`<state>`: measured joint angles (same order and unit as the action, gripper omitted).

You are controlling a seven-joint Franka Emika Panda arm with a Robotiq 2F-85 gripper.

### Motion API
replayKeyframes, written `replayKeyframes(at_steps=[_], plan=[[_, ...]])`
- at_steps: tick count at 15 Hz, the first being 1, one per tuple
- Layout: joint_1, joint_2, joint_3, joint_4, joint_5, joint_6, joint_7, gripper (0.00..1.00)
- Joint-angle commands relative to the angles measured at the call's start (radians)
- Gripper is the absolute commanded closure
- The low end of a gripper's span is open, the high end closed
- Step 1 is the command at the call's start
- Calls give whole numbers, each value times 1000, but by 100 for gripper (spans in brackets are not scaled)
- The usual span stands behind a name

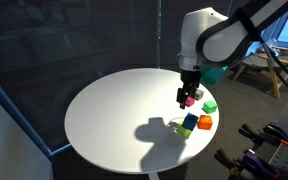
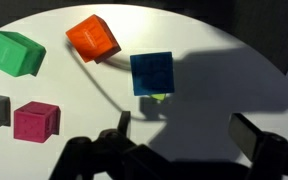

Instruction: Put the blue cube on the yellow cube

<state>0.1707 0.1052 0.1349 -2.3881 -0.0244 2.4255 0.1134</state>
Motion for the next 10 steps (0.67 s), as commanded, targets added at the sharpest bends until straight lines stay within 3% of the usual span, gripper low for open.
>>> replayKeyframes(at_steps=[1, 10], plan=[[-9, -86, -1, -21, 14, -46, 35, 0], [-48, -240, -19, -66, 37, -115, 89, 0]])
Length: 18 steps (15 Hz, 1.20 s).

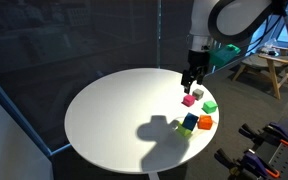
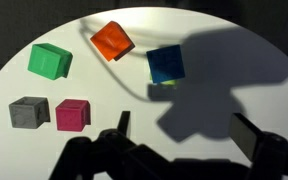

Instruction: Put the blue cube on the yellow cube

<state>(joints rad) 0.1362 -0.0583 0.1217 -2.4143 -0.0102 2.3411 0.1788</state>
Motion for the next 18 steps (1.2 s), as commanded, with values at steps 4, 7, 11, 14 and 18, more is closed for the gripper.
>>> replayKeyframes(at_steps=[4, 7, 11, 14, 18], plan=[[-33, -143, -14, -78, 38, -52, 37, 0], [-43, -189, -19, -108, 55, -55, 37, 0], [-35, -246, -25, -144, 92, -55, -9, 0], [-28, -275, -26, -160, 108, -58, -30, 0], [-23, -298, -24, -173, 111, -68, -36, 0]])
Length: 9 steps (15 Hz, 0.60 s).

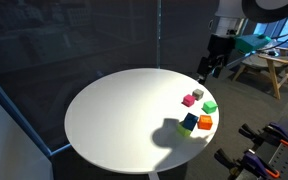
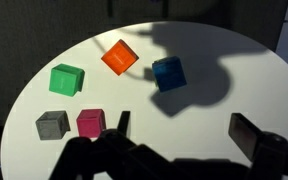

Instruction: Put the blue cube on the yellow cube

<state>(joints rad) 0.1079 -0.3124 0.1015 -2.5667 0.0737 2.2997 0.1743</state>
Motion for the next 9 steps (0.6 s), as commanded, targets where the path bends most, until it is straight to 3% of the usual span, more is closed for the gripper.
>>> replayKeyframes(at_steps=[1, 9], plan=[[-5, -6, 6, -2, 3, -5, -3, 0], [-5, -1, 7, -3, 2, -5, -3, 0]])
